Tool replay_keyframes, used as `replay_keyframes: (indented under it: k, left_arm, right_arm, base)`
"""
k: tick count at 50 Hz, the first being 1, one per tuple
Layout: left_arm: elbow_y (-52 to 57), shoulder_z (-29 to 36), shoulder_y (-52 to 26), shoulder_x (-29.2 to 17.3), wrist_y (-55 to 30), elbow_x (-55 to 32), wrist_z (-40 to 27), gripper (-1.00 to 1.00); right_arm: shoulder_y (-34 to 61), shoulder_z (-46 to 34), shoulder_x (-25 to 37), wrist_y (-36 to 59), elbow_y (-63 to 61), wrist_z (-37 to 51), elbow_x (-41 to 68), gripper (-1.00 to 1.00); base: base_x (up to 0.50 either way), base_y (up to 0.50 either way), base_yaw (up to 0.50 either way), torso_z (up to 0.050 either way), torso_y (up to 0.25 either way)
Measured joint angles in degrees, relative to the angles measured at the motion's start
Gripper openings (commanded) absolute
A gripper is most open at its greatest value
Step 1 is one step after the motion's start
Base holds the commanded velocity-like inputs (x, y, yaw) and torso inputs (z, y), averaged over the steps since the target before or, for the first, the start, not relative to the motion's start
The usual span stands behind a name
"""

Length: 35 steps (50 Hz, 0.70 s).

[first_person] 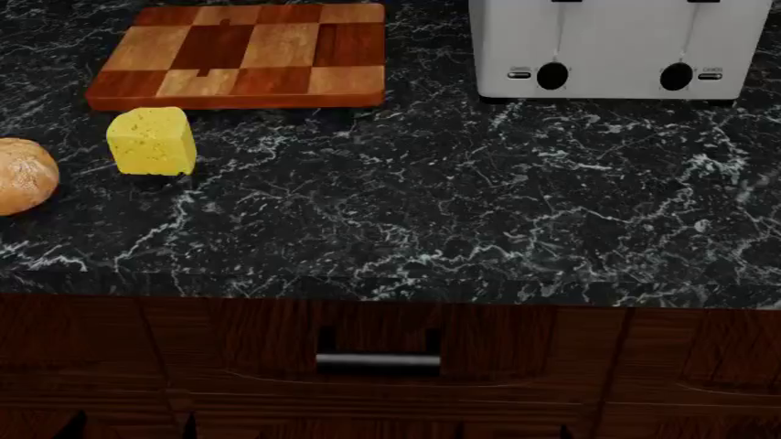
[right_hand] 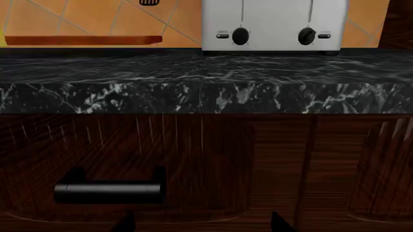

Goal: Place the bread and cheese on the cutting board.

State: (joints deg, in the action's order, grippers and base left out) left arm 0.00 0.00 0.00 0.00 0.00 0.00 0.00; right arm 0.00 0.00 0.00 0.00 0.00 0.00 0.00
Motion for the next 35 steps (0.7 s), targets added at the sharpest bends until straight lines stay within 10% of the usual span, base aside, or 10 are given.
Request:
replay_keyframes:
  k: [35]
  left_arm:
    - [-0.12, 3.96, -0.20, -3.94, -0.52, -4.53, -3.82, 1.00]
  right_arm:
    - [0.05, -5.14, 3.83, 0.68, -0.25, 3.59, 3.76, 1.00]
  base:
    - [0.00, 0.00, 0.00, 0.008, 0.000]
